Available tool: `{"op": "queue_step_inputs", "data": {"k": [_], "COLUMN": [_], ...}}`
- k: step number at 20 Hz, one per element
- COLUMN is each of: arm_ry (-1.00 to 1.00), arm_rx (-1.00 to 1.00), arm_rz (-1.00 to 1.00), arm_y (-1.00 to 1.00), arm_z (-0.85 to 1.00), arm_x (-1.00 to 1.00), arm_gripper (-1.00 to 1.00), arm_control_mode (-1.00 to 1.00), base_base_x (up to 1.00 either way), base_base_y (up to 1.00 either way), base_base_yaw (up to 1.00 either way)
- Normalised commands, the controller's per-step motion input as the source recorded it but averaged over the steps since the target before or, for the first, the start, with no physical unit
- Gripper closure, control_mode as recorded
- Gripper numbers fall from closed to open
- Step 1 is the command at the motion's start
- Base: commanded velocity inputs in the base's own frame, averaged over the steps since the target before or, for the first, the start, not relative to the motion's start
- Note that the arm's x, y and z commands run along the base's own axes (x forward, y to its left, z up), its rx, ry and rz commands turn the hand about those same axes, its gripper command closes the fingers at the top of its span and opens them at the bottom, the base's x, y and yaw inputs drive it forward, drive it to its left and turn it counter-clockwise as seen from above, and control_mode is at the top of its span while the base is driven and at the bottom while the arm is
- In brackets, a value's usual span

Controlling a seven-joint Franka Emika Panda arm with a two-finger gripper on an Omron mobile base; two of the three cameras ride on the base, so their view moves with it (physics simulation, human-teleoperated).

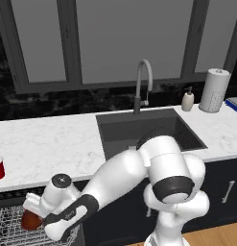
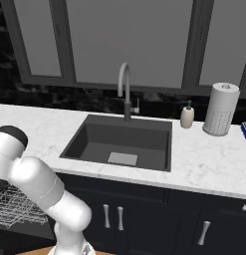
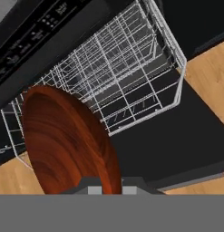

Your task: Pick up the cup and bowl from the counter, place them in the dishwasher, and close the dishwasher door.

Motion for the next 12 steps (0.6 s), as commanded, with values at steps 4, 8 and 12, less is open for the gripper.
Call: {"op": "queue_step_inputs", "data": {"k": [4, 8, 12], "arm_ry": [0.00, 0.00, 0.00], "arm_rx": [0.00, 0.00, 0.00], "arm_rz": [0.00, 0.00, 0.00], "arm_y": [0.29, 0.31, 0.29], "arm_z": [-0.62, -0.54, -0.17], "arm_x": [0.00, 0.00, 0.06], "arm_gripper": [1.00, 1.00, 1.00], "arm_control_mode": [-1.00, -1.00, -1.00], "base_base_x": [0.00, 0.00, 0.00], "base_base_y": [0.00, 0.00, 0.00], "base_base_yaw": [0.00, 0.00, 0.00]}}
